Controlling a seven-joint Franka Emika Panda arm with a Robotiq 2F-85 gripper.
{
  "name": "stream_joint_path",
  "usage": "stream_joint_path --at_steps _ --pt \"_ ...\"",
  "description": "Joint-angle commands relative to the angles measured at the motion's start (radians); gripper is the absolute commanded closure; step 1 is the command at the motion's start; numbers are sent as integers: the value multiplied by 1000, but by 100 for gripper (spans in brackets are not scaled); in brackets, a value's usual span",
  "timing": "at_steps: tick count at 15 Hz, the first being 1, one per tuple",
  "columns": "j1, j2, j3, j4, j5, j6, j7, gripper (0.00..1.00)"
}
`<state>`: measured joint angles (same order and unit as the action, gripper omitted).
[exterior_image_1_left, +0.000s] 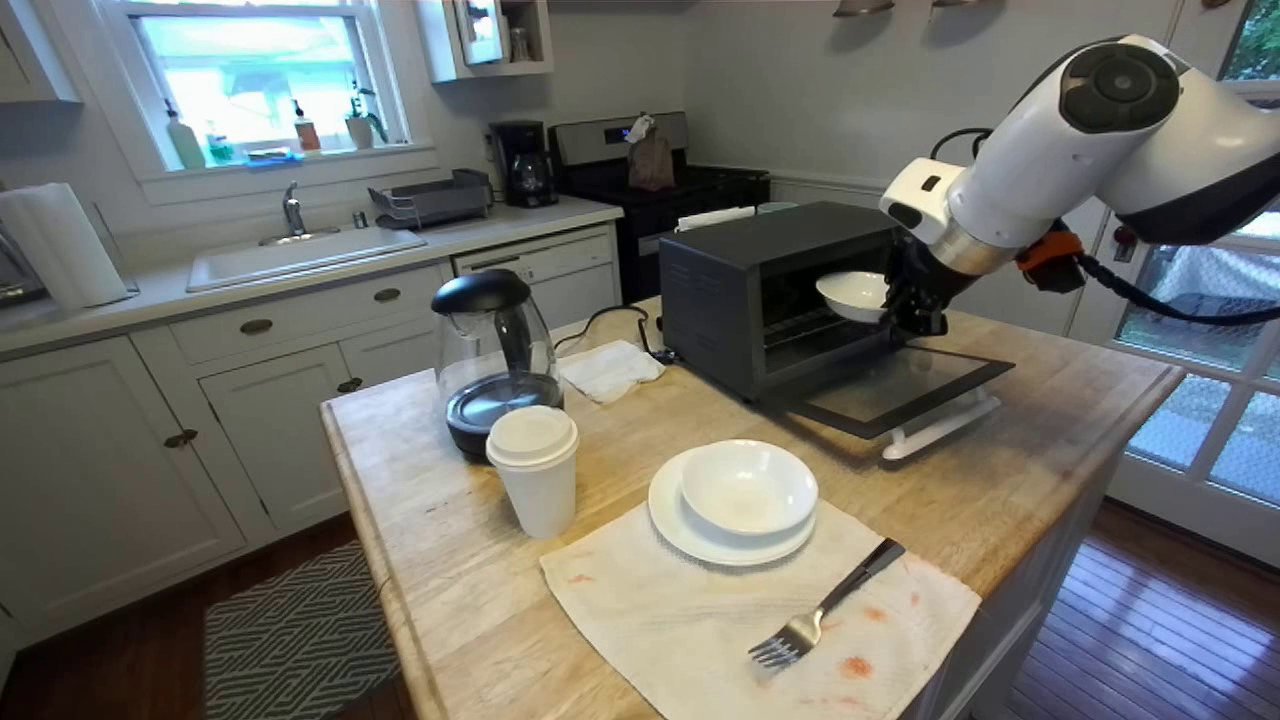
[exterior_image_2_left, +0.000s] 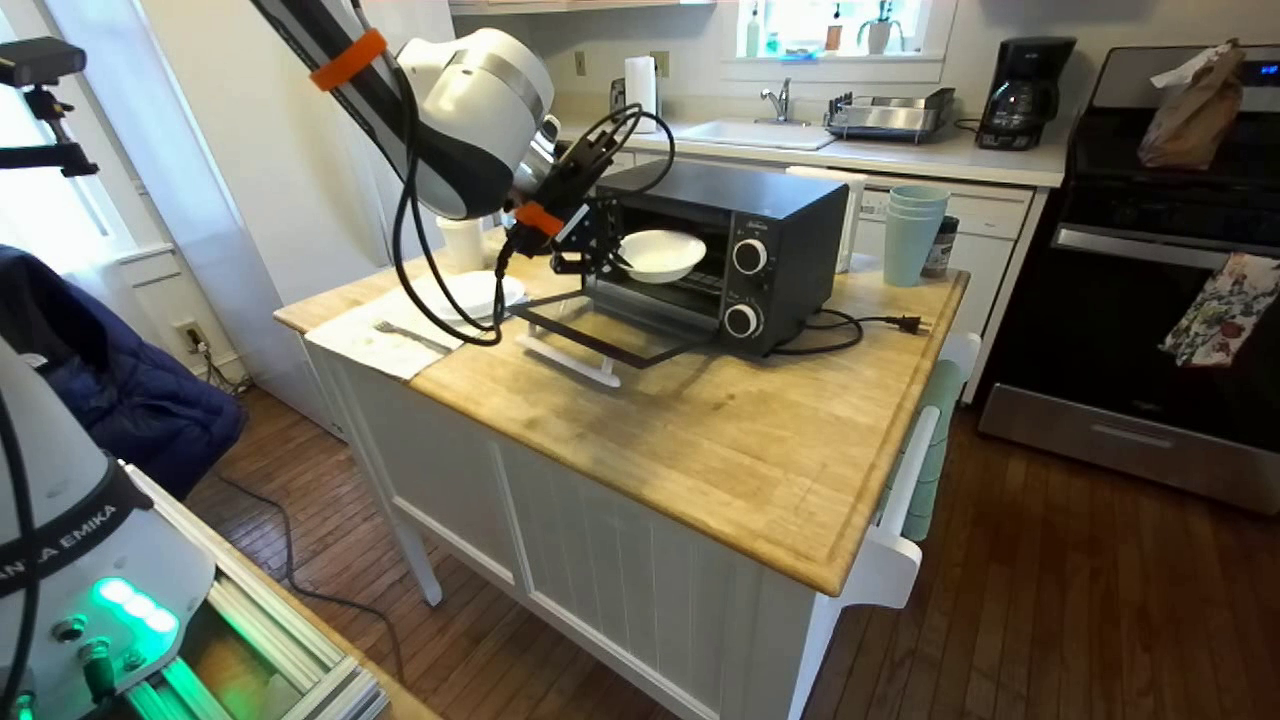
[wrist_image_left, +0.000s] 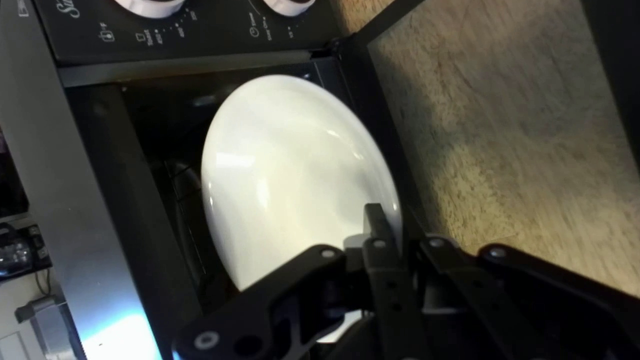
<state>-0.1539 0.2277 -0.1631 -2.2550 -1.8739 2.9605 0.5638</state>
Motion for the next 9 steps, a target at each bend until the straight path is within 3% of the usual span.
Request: stream_joint_path --at_steps 1,9 --pt "-19 53 0 68 -42 59 11 98" --pt "-35 116 -3 136 -36 84 5 98"
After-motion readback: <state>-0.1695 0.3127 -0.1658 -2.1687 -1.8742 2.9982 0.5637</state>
